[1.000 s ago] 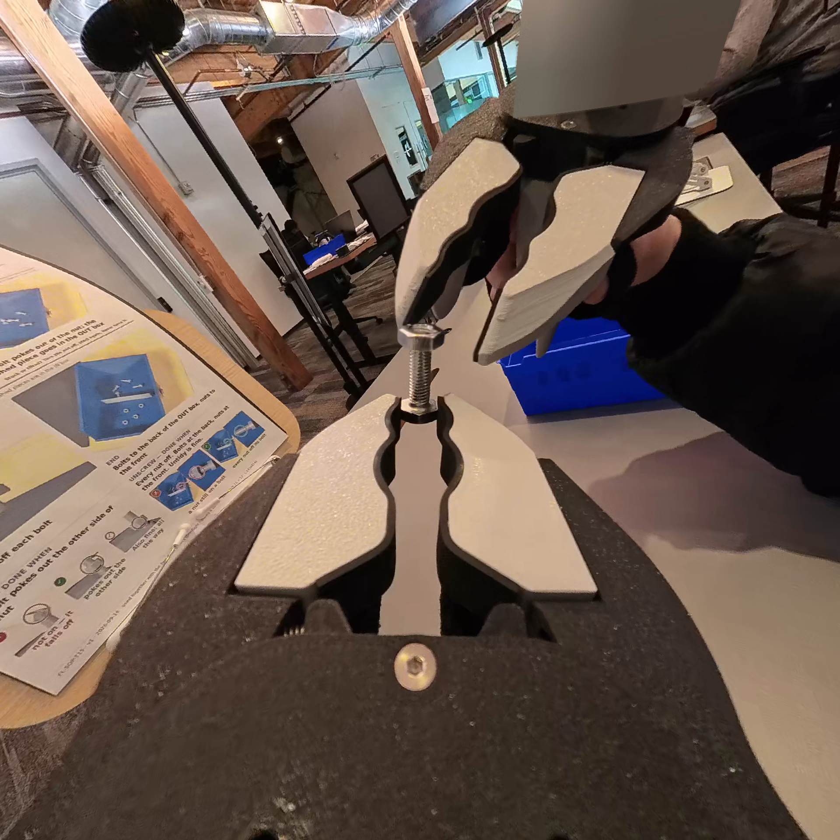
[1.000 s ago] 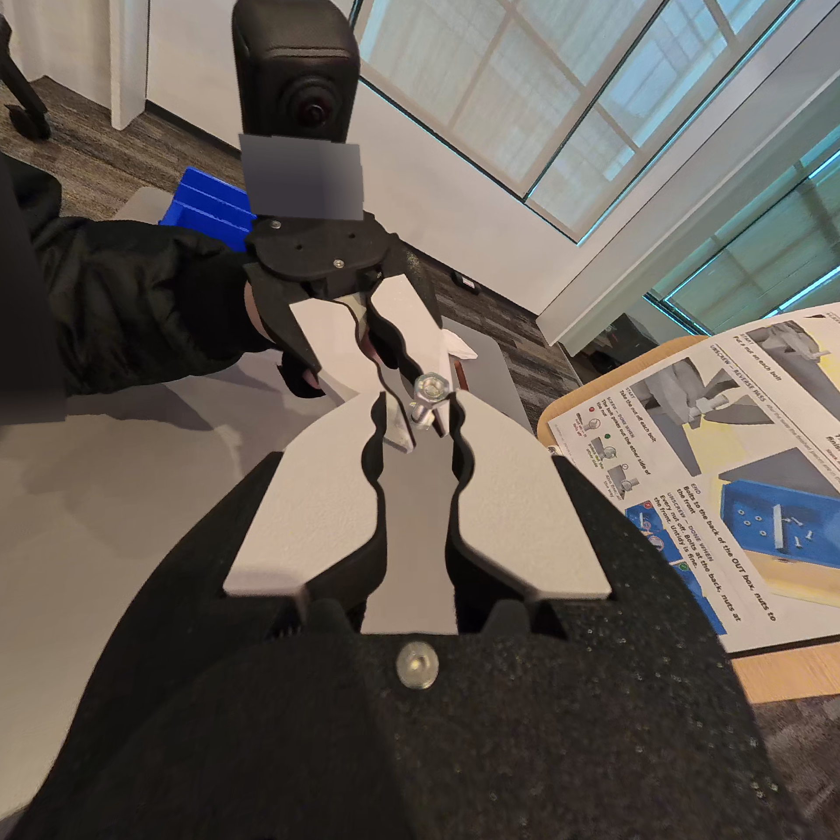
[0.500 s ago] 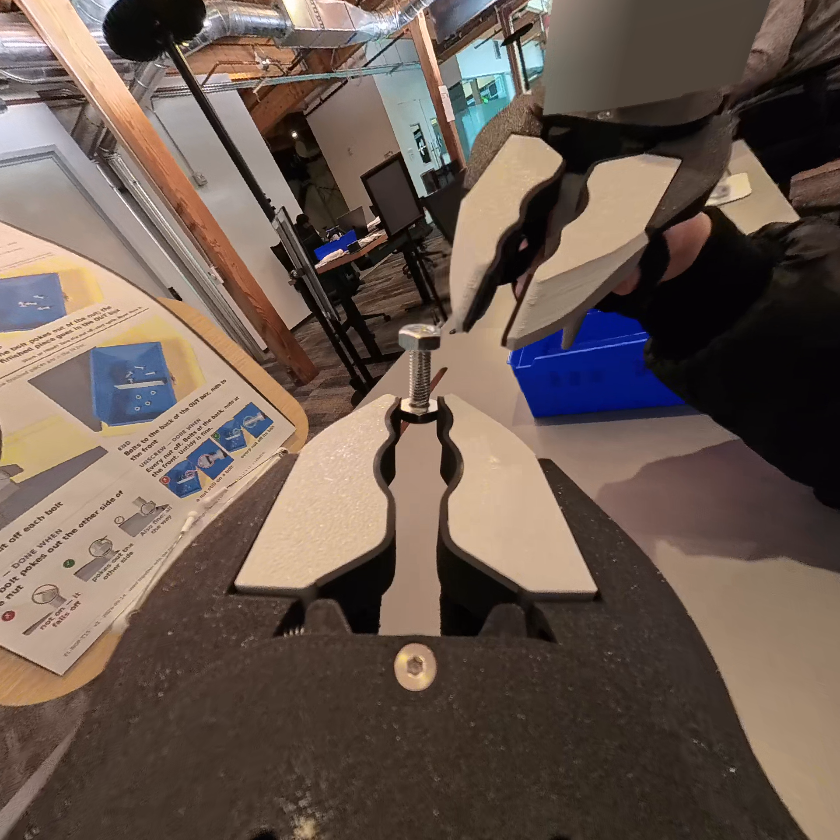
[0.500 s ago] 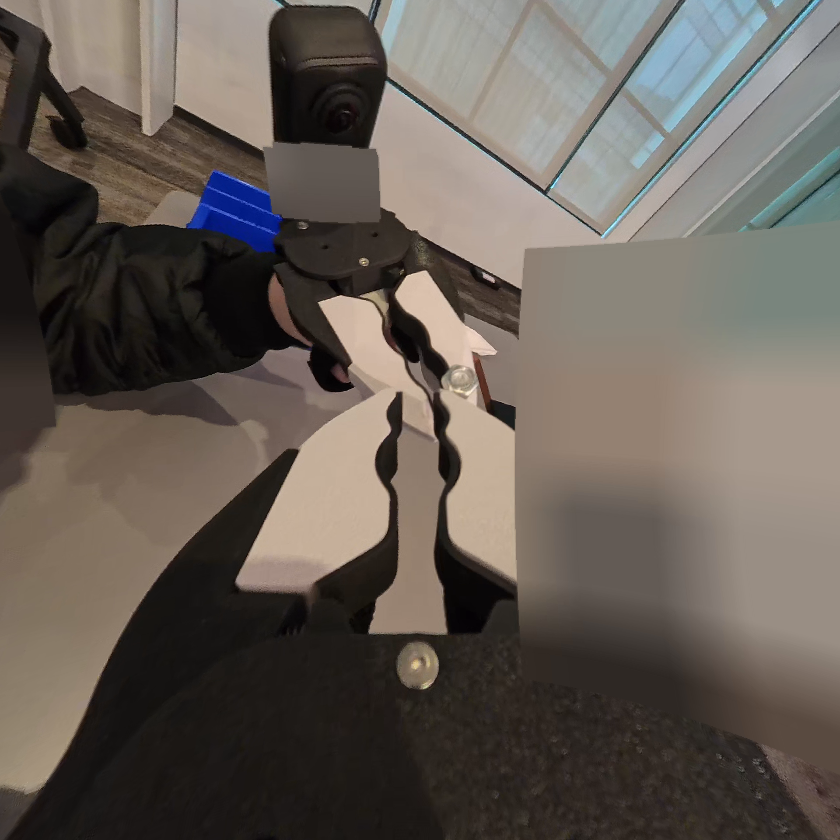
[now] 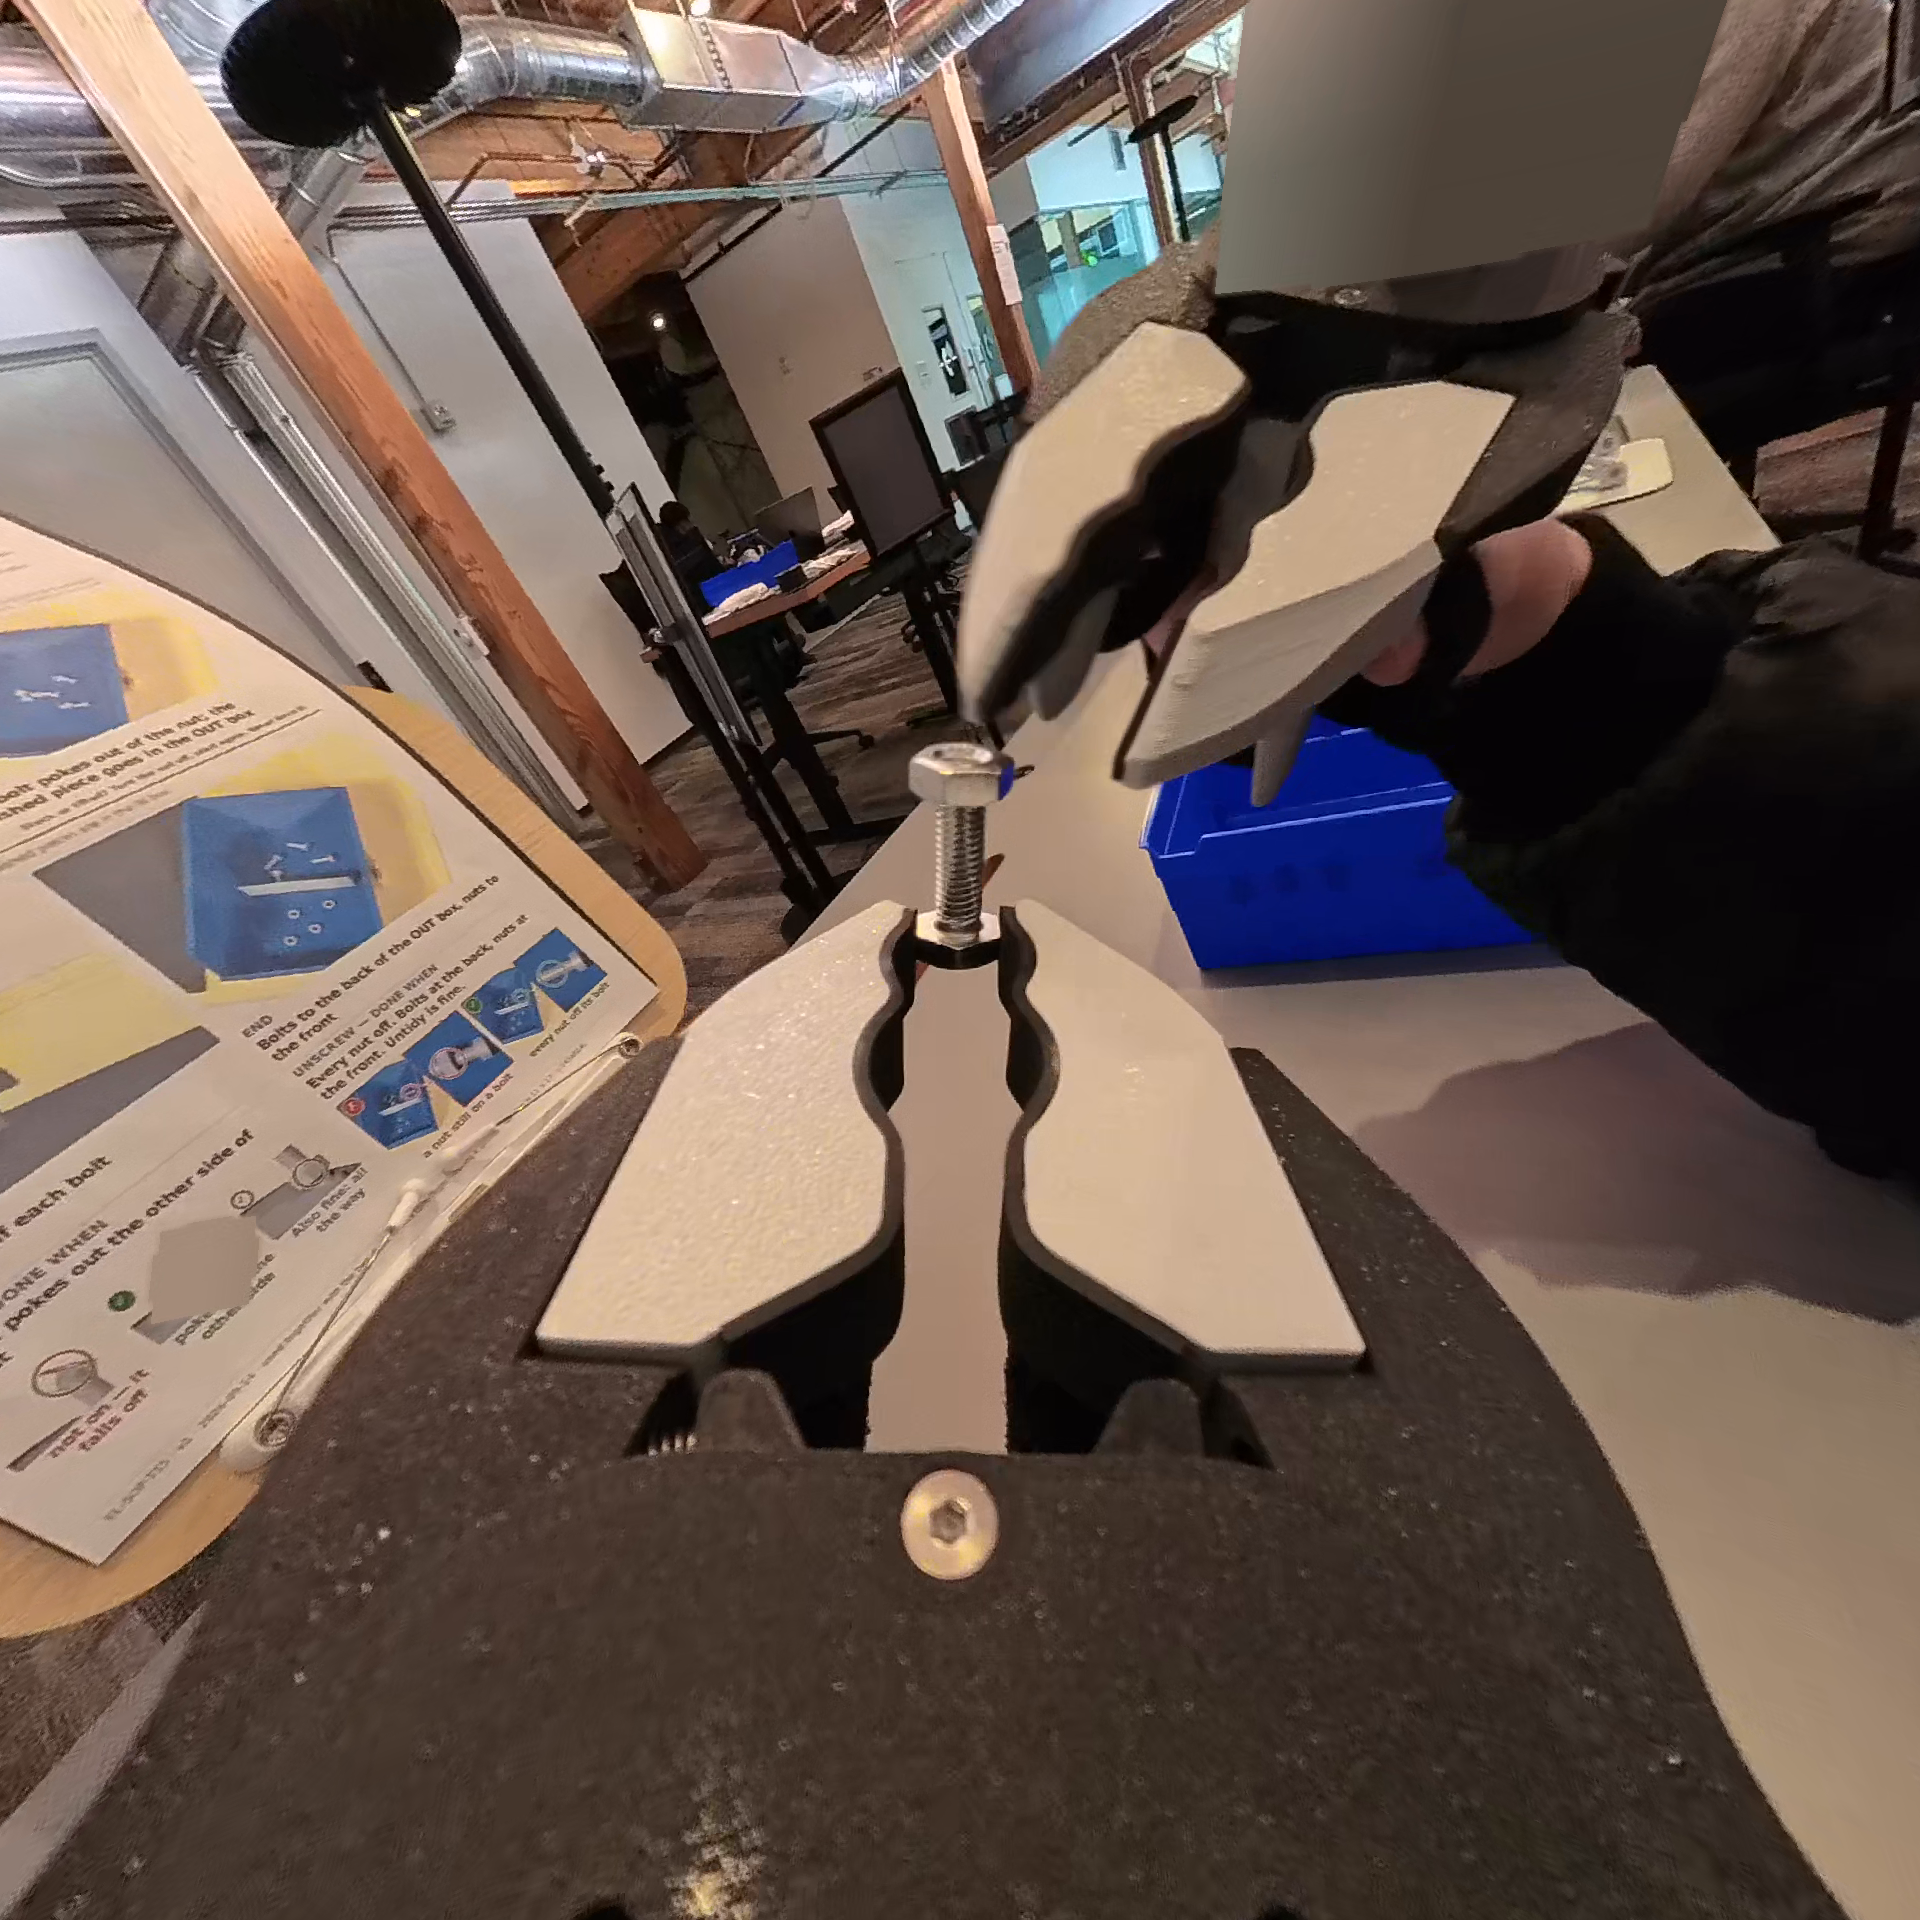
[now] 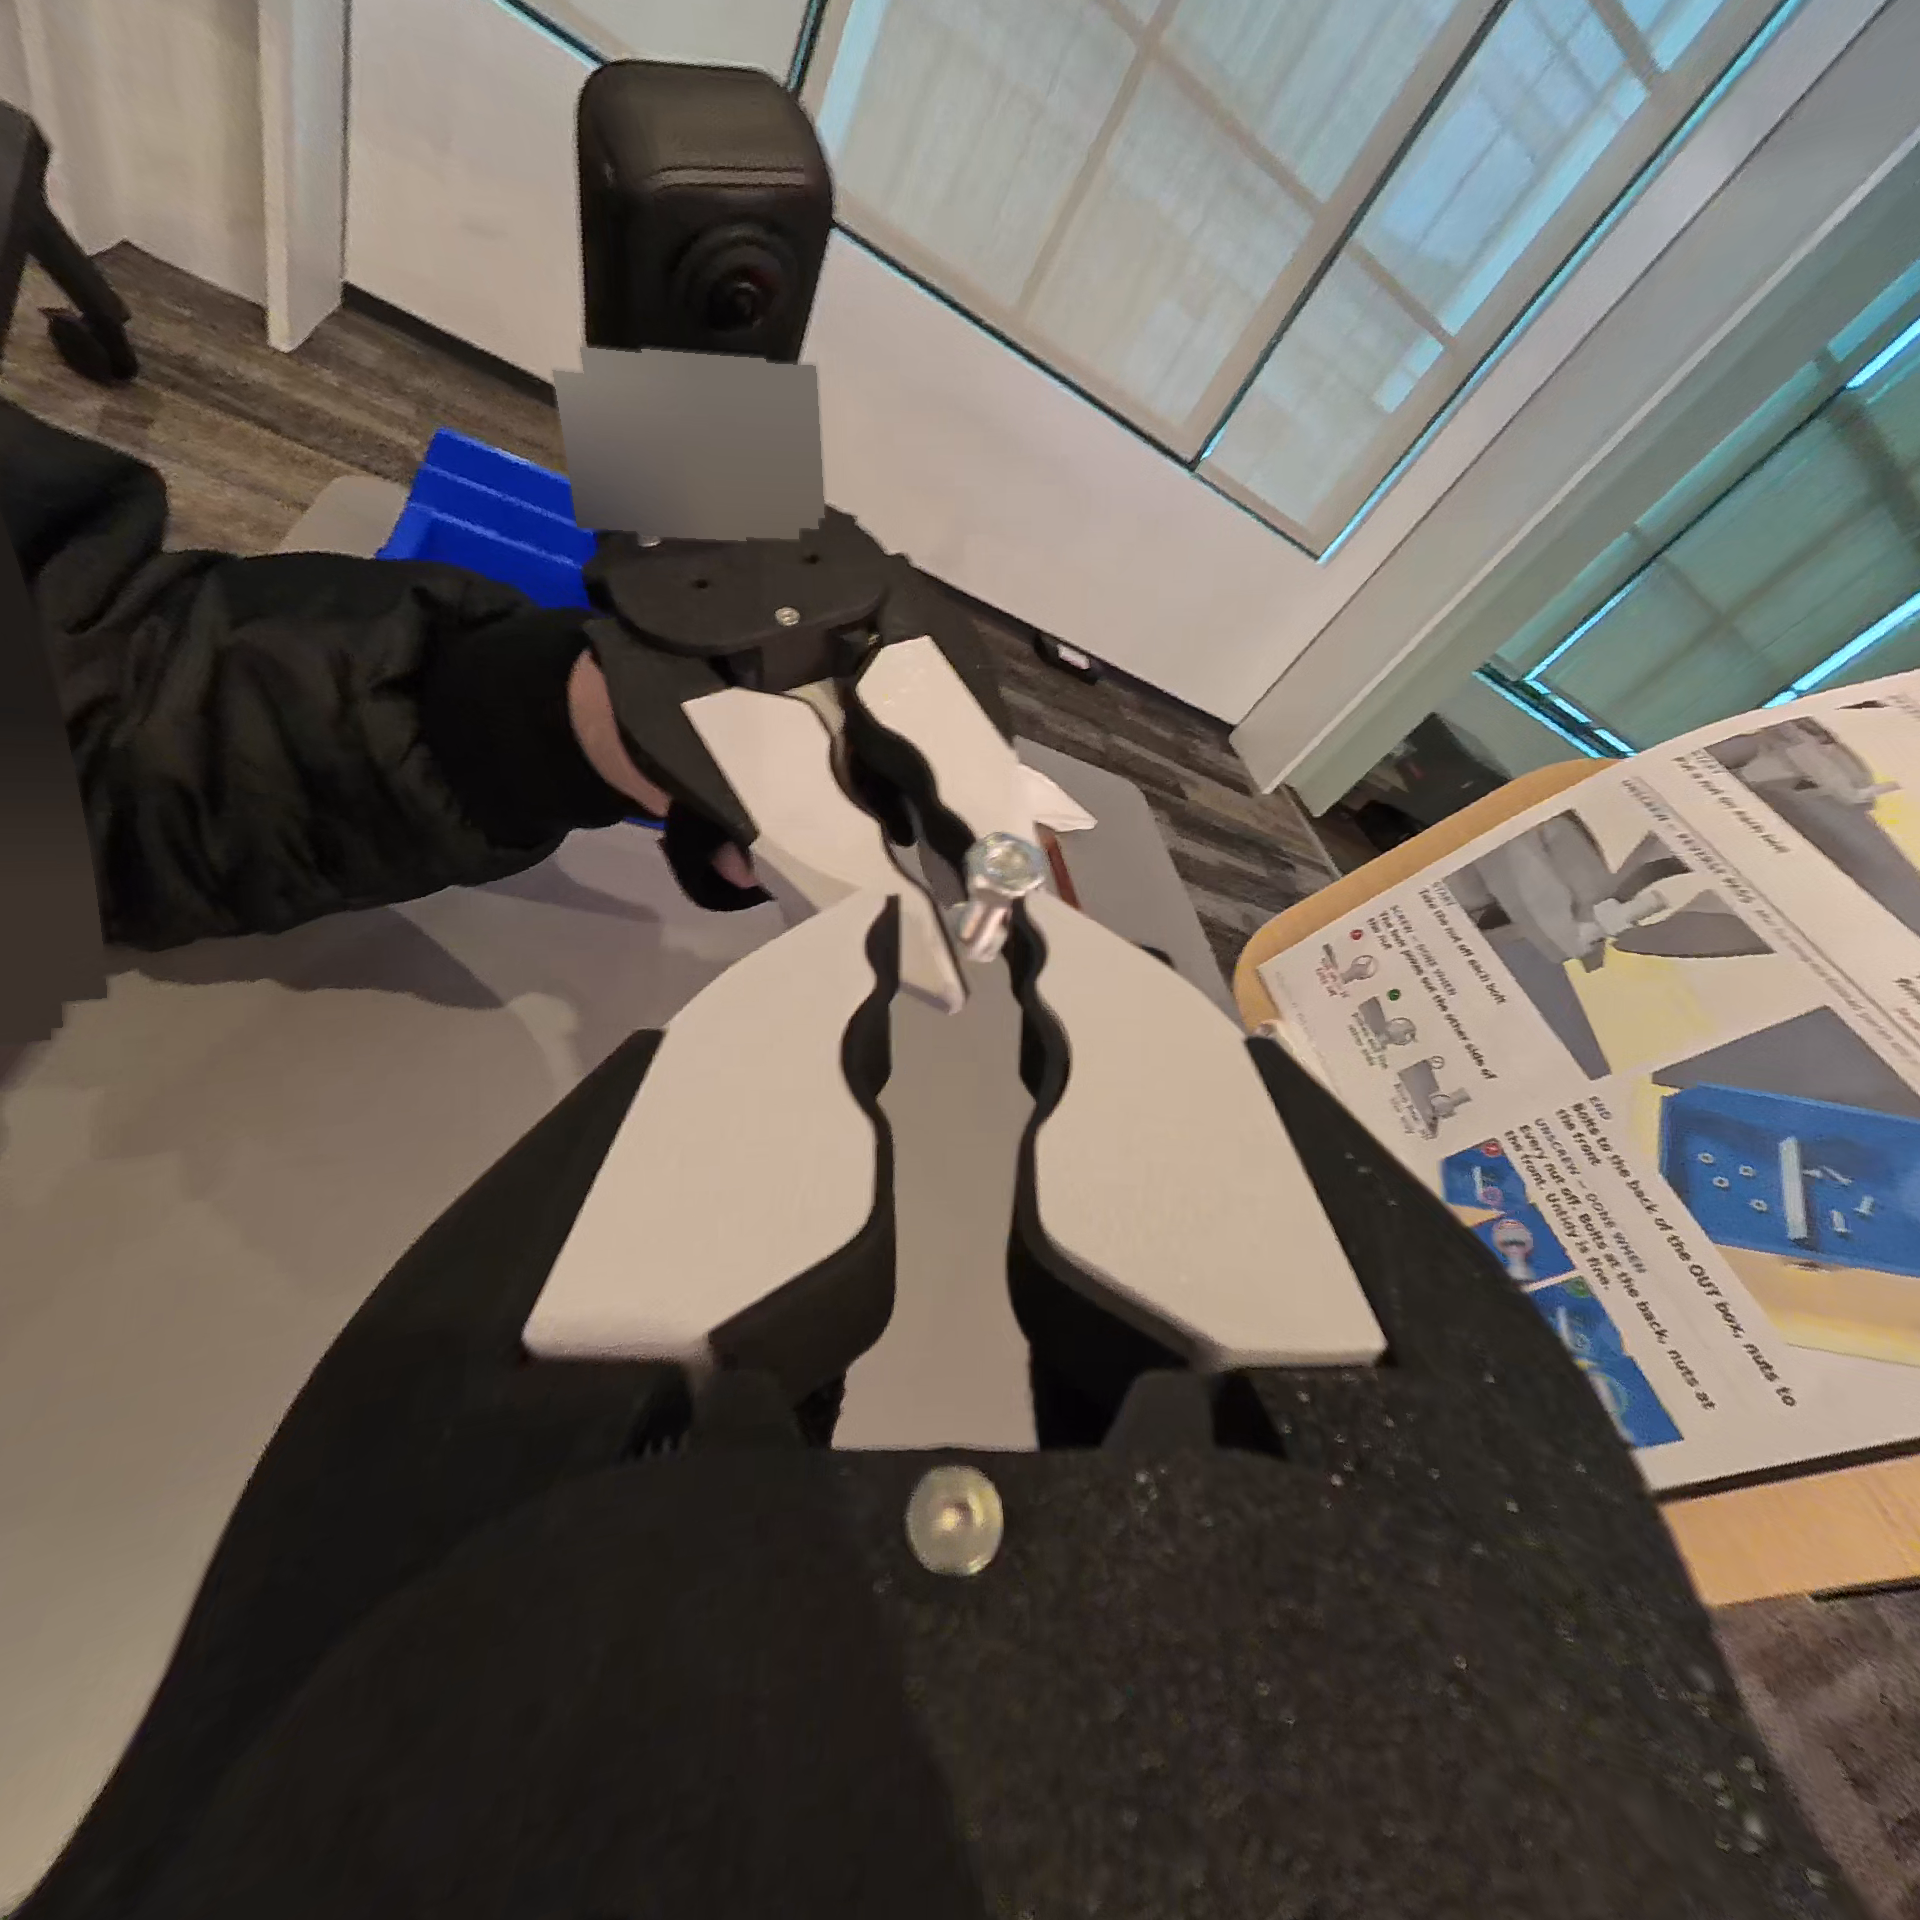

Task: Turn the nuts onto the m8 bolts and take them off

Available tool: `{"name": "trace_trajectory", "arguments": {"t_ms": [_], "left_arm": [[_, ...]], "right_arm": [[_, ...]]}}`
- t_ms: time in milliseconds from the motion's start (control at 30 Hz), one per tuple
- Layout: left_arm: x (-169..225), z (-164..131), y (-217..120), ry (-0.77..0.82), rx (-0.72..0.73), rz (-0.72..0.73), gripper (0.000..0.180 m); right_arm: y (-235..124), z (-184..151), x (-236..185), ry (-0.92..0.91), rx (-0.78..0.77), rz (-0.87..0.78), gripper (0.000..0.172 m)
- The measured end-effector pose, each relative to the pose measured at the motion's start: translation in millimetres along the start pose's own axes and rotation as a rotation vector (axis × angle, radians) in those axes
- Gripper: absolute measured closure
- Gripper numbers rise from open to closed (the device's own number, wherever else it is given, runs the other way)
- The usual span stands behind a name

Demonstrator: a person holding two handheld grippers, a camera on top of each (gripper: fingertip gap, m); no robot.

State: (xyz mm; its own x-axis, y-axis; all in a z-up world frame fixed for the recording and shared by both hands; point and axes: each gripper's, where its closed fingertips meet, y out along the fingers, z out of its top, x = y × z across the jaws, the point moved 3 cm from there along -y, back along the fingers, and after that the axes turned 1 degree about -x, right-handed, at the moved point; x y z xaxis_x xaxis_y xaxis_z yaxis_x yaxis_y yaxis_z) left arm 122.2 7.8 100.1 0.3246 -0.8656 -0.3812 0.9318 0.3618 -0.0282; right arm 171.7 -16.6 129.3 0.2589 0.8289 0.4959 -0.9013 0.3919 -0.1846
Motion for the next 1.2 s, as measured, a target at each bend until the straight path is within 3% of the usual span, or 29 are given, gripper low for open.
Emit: {"name": "trace_trajectory", "arguments": {"t_ms": [100,233,333,500,600,667,700,900,1000,1100,1200], "left_arm": [[6,-1,3,0.028,-0.016,-0.009,0.166],[2,-2,2,0.02,-0.023,0.008,0.166],[-3,0,-1,-0.011,-0.002,0.012,0.166],[3,0,2,0.007,-0.009,-0.008,0.166],[-1,-3,2,-0.001,-0.024,0.011,0.166],[-7,-3,0,-0.022,-0.016,0.033,0.166],[-7,-3,-1,-0.033,-0.008,0.024,0.166],[1,0,2,-0.005,-0.011,0.002,0.166],[-4,-2,1,-0.012,-0.019,0.028,0.166],[-9,-1,-3,-0.049,0.0,0.027,0.166],[-4,1,-1,-0.034,0.001,0.01,0.166]], "right_arm": [[5,0,0,-0.006,0.009,-0.007,0.139],[5,-5,-4,0.0,-0.039,0.022,0.139],[1,-3,-6,0.018,-0.023,0.05,0.152],[6,1,-1,0.005,0.006,-0.004,0.135],[7,-4,-5,-0.002,-0.036,0.023,0.134],[3,-4,-10,0.0,-0.044,0.071,0.153],[2,-3,-9,0.007,-0.031,0.066,0.154],[7,1,-1,0.018,0.013,0.0,0.133],[8,-3,-5,0.014,-0.024,0.032,0.134],[4,2,-10,0.018,-0.002,0.069,0.151],[6,4,1,0.014,0.025,-0.023,0.136]]}}
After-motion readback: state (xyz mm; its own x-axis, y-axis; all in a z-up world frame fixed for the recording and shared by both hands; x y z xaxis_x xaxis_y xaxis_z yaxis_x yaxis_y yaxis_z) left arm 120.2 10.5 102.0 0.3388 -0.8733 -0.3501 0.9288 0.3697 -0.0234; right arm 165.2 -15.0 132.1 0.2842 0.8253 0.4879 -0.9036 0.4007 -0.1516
